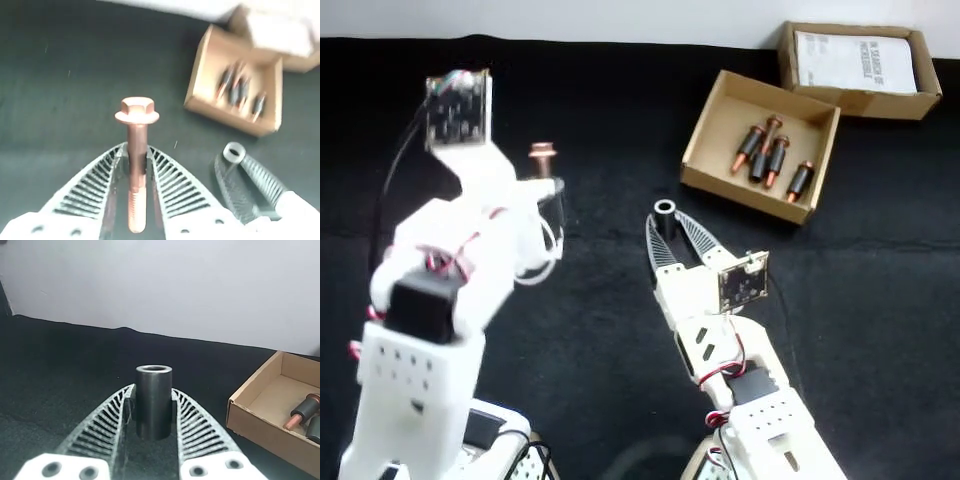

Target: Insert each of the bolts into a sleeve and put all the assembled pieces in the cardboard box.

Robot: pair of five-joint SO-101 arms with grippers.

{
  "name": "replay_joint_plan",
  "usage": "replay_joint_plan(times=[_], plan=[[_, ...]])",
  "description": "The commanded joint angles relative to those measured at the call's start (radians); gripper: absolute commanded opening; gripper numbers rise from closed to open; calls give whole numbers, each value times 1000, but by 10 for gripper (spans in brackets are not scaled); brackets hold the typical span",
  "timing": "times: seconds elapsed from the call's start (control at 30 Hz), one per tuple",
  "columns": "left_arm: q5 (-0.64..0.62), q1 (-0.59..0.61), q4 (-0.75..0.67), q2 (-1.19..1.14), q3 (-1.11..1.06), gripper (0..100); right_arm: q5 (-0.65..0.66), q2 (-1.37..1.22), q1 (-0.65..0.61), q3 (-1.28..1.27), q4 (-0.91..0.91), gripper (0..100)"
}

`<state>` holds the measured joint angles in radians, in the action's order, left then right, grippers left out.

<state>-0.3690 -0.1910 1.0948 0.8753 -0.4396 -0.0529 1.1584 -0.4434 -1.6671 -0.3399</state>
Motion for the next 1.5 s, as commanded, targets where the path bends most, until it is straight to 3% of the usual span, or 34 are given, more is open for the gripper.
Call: replay_joint_plan(times=[0.0, 0.13, 0.53, 0.93, 1.47], plan=[[-8, -81, -293, 170, -220, 9, -9, 30, 4, -45, -22, 7], [-8, -162, -551, 234, -414, 9, -9, 30, 2, -48, -22, 7], [-12, -182, -905, -10, -401, 9, -11, 30, 2, -47, -22, 7], [-14, -283, -914, -202, -252, 9, -11, 30, 7, -48, -22, 7], [-9, -289, -914, -217, -314, 9, -11, 30, 7, -42, -22, 7]])
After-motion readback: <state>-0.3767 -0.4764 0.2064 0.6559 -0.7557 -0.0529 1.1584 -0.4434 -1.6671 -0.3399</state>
